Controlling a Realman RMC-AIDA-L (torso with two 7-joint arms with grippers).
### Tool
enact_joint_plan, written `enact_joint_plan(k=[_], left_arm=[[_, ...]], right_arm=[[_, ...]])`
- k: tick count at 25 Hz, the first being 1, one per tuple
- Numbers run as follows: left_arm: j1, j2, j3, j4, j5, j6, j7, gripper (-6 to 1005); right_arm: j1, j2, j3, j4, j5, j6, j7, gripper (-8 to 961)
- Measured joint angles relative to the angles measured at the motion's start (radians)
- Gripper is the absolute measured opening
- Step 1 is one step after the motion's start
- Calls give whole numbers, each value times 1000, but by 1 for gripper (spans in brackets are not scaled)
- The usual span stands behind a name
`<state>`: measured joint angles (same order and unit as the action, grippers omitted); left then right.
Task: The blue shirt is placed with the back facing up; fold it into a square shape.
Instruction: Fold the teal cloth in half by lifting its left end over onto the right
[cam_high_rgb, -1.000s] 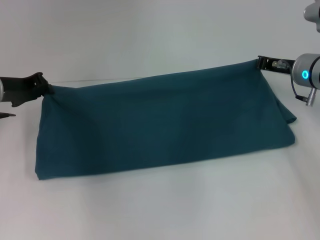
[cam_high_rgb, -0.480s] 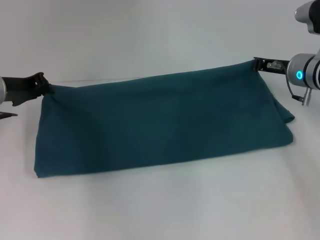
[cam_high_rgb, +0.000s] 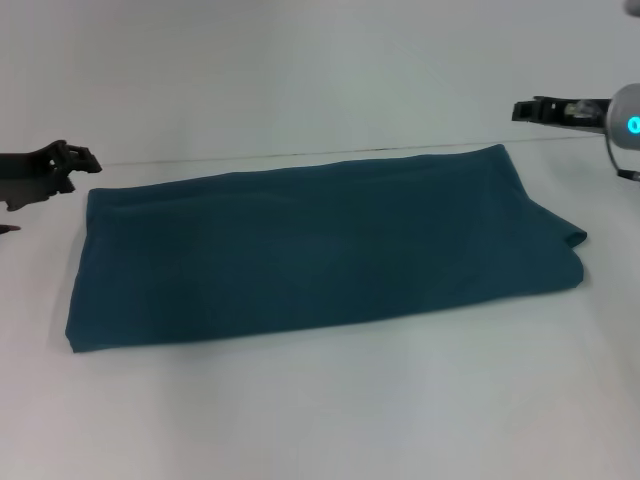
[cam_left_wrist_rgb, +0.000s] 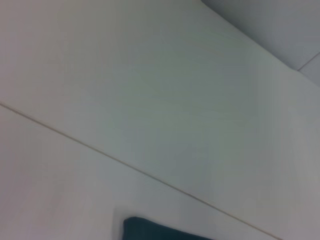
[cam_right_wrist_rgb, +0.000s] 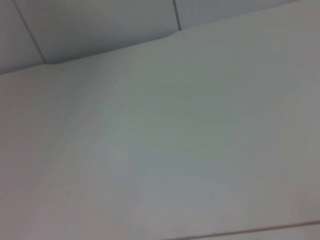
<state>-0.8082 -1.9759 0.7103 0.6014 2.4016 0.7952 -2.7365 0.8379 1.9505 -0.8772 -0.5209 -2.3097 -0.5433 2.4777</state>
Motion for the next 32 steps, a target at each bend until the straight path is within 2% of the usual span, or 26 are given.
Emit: enact_joint_plan(k=[4, 7, 8, 9, 14, 19, 24, 28, 32], left_arm=[[52, -28, 1, 95, -46, 77, 36, 415], [112, -47, 1, 160, -160, 185, 113, 480], [112, -47, 1, 160, -160, 185, 113, 502], [169, -55, 1, 182, -276, 272, 164, 524], [250, -59, 1, 146, -429, 399, 219, 666], [344, -82, -1, 98, -570, 437, 271, 673], [385, -82, -21, 8, -636, 414, 312, 674], [376, -80, -55, -66, -639, 349, 348, 673], [359, -83, -49, -112, -620, 289, 363, 673]], right_arm=[[-49, -16, 70, -54, 27, -168, -2, 399], [-121, -7, 116, -117, 102, -342, -59, 580], [-153, 0, 133, -138, 142, -401, -87, 647], [-180, 3, 149, -150, 188, -455, -121, 640], [-315, 6, 232, -123, 445, -742, -284, 603], [-398, 1, 282, -59, 523, -925, -393, 566], [-417, 1, 288, -49, 518, -950, -417, 542], [-412, 6, 281, -49, 513, -927, -420, 541], [-404, 14, 278, -48, 503, -915, -428, 541]])
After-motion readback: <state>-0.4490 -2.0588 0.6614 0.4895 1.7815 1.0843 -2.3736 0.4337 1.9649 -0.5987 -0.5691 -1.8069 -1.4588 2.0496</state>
